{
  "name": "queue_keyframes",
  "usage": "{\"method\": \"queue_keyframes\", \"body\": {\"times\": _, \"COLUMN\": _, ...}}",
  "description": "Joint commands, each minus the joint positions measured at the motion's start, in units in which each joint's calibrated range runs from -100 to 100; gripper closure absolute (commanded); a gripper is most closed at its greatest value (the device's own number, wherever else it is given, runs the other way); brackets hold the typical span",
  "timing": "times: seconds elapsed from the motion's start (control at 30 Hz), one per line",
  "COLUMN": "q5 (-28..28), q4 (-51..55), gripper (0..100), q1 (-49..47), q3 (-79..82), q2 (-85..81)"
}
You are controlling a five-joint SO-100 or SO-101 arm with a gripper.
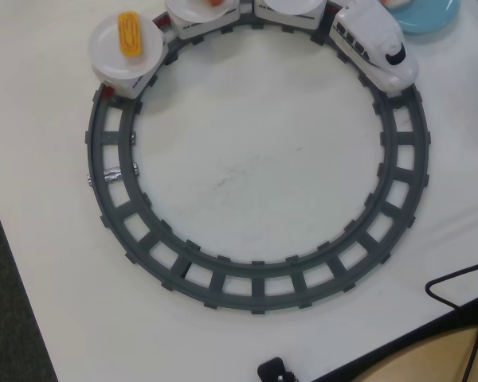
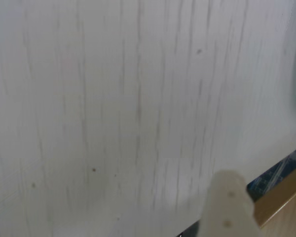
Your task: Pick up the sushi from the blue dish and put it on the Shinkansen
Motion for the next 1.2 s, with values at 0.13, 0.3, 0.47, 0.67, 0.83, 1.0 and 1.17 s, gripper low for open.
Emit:
{"method": "queue_keyframes", "body": {"times": 0.13, "q5": 0.19, "q4": 0.17, "gripper": 76, "q1": -0.33, "q3": -0.52, "q2": -0.35}}
{"method": "queue_keyframes", "body": {"times": 0.3, "q5": 0.19, "q4": 0.17, "gripper": 76, "q1": -0.33, "q3": -0.88, "q2": 0.32}}
{"method": "queue_keyframes", "body": {"times": 0.47, "q5": 0.19, "q4": 1.79, "gripper": 76, "q1": 0.37, "q3": -7.98, "q2": 1.24}}
{"method": "queue_keyframes", "body": {"times": 0.67, "q5": -0.39, "q4": 3.59, "gripper": 76, "q1": -2.27, "q3": -27.99, "q2": 13.26}}
{"method": "queue_keyframes", "body": {"times": 0.83, "q5": -0.49, "q4": 2.99, "gripper": 76, "q1": -4.21, "q3": -41.64, "q2": 33.05}}
{"method": "queue_keyframes", "body": {"times": 1.0, "q5": -3.11, "q4": 4.10, "gripper": 76, "q1": -4.12, "q3": -58.24, "q2": 55.35}}
{"method": "queue_keyframes", "body": {"times": 1.17, "q5": -5.84, "q4": 5.90, "gripper": 76, "q1": -4.73, "q3": -76.74, "q2": 76.81}}
